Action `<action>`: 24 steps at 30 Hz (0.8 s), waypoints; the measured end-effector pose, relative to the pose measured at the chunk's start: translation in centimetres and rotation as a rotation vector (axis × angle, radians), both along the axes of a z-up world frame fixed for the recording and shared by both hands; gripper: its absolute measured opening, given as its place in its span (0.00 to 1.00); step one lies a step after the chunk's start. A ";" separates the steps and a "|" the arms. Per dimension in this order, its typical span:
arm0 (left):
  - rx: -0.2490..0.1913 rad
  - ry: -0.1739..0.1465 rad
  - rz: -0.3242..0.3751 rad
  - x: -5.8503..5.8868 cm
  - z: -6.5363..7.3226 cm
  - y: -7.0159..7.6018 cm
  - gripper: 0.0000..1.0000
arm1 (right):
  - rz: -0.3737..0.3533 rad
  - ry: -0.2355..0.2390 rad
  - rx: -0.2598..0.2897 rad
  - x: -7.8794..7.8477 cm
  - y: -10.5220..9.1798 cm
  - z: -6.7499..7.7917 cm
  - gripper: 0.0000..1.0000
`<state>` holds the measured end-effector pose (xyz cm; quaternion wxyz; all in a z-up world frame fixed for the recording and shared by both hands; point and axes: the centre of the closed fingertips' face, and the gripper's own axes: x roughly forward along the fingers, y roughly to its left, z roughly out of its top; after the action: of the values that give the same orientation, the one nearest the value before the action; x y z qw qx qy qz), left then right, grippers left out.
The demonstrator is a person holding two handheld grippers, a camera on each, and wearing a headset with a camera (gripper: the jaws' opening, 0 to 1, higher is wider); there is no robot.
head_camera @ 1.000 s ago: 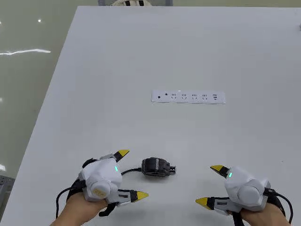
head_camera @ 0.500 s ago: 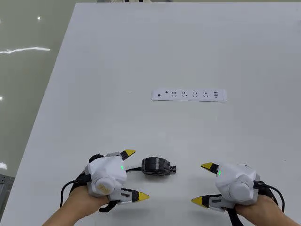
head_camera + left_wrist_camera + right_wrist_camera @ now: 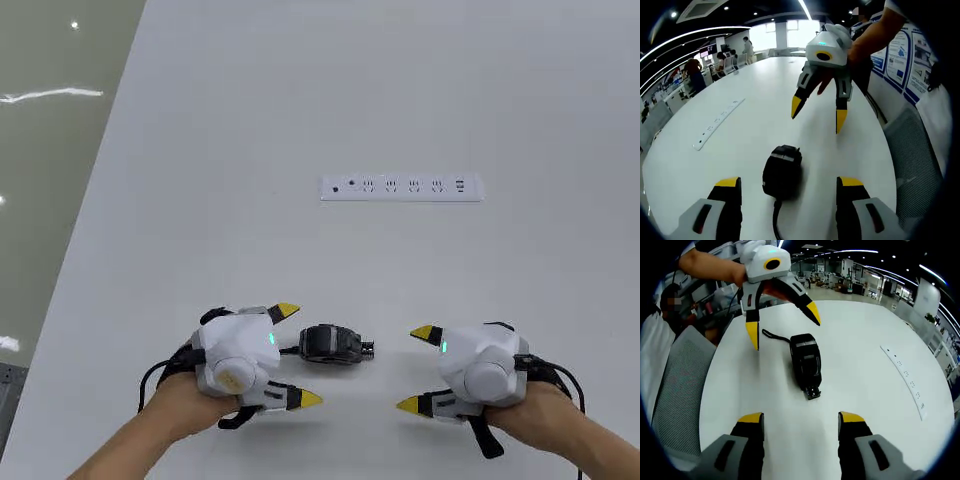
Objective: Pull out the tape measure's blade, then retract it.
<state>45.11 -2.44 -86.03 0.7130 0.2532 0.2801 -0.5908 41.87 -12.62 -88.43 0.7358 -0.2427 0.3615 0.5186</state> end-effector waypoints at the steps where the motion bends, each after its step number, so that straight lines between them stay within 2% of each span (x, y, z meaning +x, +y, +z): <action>1: 0.001 0.003 -0.009 0.0 -0.1 -0.1 0.74 | 0.007 0.001 -0.001 0.1 0.1 -0.2 0.61; 22: 0.041 0.009 -0.113 0.8 -1.9 -2.1 0.68 | 0.074 0.001 -0.015 2.0 2.1 -1.6 0.56; 24: 0.051 0.002 -0.126 1.0 -2.1 -2.3 0.68 | 0.082 -0.002 -0.014 2.3 2.3 -1.7 0.55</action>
<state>46.09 -4.72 -88.14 0.6673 0.2878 0.2794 -0.6275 44.16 -10.32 -90.14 0.7126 -0.2628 0.3542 0.5456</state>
